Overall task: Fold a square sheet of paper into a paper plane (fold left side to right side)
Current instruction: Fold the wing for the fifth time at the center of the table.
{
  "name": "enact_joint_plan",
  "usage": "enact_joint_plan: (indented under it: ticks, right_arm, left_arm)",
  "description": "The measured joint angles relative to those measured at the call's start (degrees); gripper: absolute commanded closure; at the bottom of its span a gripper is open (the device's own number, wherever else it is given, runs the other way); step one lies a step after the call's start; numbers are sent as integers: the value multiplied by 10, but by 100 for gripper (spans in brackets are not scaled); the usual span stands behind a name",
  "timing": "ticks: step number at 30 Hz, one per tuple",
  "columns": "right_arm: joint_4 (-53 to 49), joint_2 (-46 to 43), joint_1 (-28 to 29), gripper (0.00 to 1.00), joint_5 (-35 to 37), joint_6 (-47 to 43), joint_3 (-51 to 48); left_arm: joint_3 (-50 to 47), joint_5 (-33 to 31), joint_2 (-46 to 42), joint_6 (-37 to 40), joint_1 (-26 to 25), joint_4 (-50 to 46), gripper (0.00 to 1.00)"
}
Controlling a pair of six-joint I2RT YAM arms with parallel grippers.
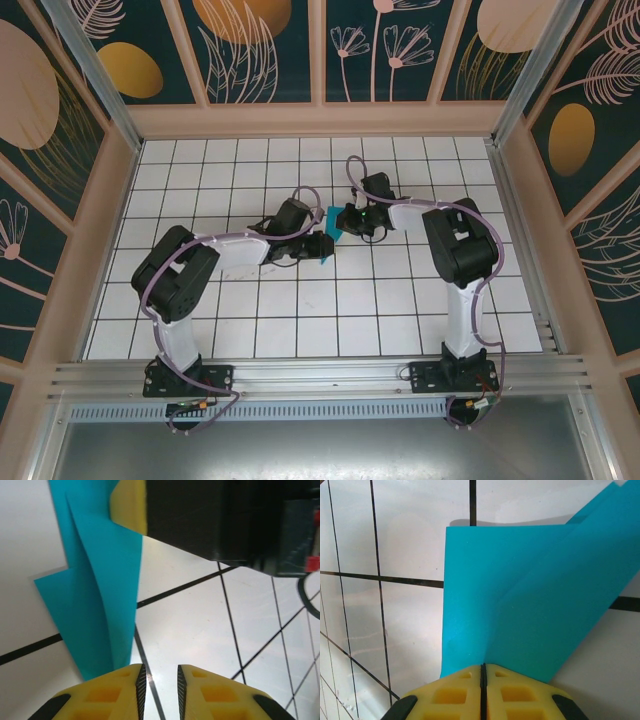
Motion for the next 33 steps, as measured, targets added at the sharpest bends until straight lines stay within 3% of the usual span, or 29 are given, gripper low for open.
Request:
enact_joint_plan:
  ticks: [9, 33]
  right_arm:
    - [-7, 1, 2, 89, 3, -4, 4]
    - [-31, 4, 6, 89, 15, -17, 19]
  left_arm:
    - [-12, 54, 3, -16, 0, 18, 83]
    - [-42, 39, 34, -23, 0, 65, 84]
